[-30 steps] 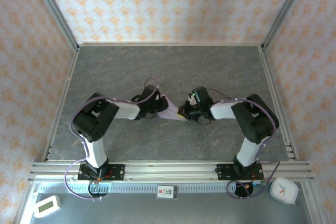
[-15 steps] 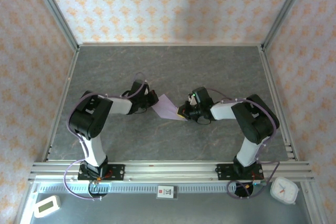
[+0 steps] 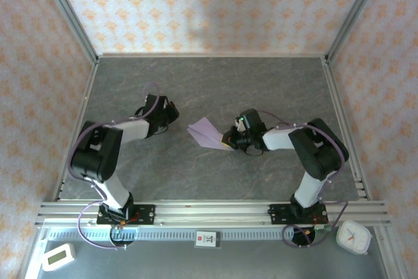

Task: Fold a paper plane with a square sheet of paper (pick it up from the middle)

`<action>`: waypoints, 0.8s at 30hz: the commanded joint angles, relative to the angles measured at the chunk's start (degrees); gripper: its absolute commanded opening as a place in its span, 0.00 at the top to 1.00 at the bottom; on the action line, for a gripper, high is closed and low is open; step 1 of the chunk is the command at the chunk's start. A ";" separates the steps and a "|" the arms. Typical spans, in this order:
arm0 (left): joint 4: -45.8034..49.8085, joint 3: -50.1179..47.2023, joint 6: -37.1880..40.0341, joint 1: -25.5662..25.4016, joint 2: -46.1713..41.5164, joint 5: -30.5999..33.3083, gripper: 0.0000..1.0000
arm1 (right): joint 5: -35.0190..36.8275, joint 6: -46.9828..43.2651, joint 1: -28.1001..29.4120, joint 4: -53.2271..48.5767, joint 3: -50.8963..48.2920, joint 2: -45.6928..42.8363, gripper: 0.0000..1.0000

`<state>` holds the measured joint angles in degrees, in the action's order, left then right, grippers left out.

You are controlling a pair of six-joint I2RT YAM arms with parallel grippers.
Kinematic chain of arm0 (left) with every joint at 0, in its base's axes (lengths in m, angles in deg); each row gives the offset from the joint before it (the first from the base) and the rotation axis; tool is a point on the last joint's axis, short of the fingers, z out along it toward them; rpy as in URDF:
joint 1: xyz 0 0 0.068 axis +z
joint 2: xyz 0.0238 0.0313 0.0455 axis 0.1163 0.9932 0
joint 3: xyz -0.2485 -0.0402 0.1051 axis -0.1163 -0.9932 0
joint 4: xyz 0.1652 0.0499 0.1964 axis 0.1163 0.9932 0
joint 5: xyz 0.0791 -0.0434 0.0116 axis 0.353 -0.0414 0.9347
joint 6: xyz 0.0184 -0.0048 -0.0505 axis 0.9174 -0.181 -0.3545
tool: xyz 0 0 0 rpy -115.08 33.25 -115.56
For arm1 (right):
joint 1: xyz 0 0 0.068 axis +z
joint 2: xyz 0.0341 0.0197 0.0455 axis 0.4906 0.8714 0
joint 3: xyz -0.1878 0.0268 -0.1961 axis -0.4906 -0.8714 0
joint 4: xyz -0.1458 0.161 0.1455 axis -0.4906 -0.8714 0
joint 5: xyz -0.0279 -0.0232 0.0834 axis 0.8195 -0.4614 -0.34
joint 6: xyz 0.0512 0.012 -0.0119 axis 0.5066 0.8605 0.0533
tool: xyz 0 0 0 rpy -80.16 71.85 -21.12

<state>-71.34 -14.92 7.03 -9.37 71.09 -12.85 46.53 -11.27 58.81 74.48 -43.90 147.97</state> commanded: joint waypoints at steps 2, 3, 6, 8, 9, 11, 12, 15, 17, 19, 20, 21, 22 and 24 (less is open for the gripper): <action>-4.51 -1.28 -11.05 -10.26 -3.58 -2.52 1.00 | 11.05 -0.85 -1.20 -16.32 -5.32 4.89 1.00; -7.18 -2.21 -14.05 -12.28 -3.30 -2.98 1.00 | 10.97 -0.91 -1.21 -16.31 -5.32 4.91 1.00; -13.87 -4.27 -21.09 -16.38 -2.22 -3.16 1.00 | 10.92 -1.01 -1.20 -16.39 -5.02 5.07 1.00; -16.43 -5.04 -23.81 -18.28 -1.69 -2.24 1.00 | 10.98 -1.11 -1.17 -16.57 -4.86 5.37 1.00; -17.08 -5.34 -24.63 -19.22 -1.49 -1.43 1.00 | 11.05 -1.11 -1.19 -16.57 -4.80 5.60 1.00; -18.65 -6.09 -26.30 -20.57 -0.92 -0.08 1.00 | 11.00 -1.11 -1.21 -16.57 -4.61 5.90 1.00; -19.64 -6.35 -27.18 -21.02 -0.30 0.14 1.00 | 10.96 -1.10 -1.22 -16.51 -4.53 6.07 1.00; -21.96 -6.96 -29.19 -22.04 1.81 0.42 1.00 | 10.85 -1.11 -1.19 -16.56 -4.30 6.39 1.00; -22.21 -6.60 -29.46 -22.49 3.15 0.47 1.00 | 10.71 -1.11 -1.15 -16.74 -4.03 6.54 1.00; -22.10 -6.36 -29.88 -22.79 4.25 0.88 1.00 | 10.82 -1.11 -1.19 -16.84 -3.75 6.65 1.00; -21.91 -6.43 -30.14 -22.99 4.65 1.25 1.00 | 10.82 -1.06 -1.20 -16.92 -3.57 6.77 1.00; -21.47 -6.39 -30.24 -23.14 5.13 1.68 1.00 | 10.87 -1.05 -1.22 -17.01 -3.38 6.91 1.00; -21.15 -6.40 -30.48 -23.26 5.57 1.83 1.00 | 10.91 -1.09 -1.22 -17.10 -3.16 7.01 1.00; -21.36 -6.65 -30.74 -23.19 6.58 2.17 1.00 | 11.05 -1.02 -1.21 -17.14 -3.04 7.13 1.00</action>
<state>-90.69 -21.15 -22.13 -31.97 76.36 -12.89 46.18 -11.25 58.68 73.40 -43.16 148.82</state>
